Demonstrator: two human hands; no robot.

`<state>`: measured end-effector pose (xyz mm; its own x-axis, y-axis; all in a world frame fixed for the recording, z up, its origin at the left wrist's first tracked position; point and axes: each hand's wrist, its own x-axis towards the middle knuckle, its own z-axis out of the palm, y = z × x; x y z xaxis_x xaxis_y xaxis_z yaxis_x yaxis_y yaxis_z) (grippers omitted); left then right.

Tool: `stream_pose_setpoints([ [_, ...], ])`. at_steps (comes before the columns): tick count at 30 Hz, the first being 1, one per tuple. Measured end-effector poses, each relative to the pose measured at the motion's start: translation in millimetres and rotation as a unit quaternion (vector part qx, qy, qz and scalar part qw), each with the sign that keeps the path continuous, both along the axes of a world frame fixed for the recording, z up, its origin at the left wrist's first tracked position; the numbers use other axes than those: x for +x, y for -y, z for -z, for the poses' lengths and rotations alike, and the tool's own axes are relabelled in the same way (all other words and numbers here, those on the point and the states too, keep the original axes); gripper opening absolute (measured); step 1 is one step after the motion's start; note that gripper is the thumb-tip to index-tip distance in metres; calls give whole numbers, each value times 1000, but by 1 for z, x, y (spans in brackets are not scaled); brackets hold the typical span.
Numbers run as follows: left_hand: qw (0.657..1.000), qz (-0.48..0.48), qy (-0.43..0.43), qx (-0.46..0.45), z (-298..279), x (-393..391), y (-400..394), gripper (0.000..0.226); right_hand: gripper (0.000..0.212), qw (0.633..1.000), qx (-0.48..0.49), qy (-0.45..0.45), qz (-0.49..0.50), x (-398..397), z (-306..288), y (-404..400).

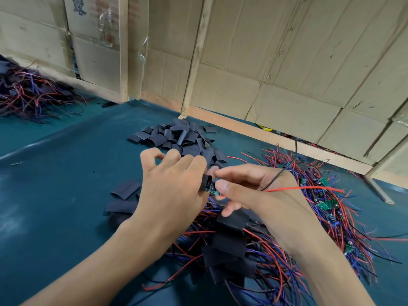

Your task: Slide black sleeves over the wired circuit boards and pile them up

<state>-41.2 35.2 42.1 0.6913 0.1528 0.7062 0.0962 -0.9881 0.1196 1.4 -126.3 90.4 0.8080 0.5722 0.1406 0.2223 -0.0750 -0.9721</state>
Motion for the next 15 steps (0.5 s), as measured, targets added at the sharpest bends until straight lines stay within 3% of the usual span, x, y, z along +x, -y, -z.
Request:
stream_pose_setpoints([
  [6,999,33,4,12,2,0,6,18,15,999,12,12,42,2,3,-2],
  [10,998,52,-29,2,0,-1,6,14,18,997,19,-68,-15,7,1,8],
  [14,993,107,-45,-15,-3,-3,10,8,22,997,-7,-69,-35,10,-1,9],
  [15,991,121,-49,-16,-5,-3,11,15,23,997,-13,-68,-36,11,1,9],
])
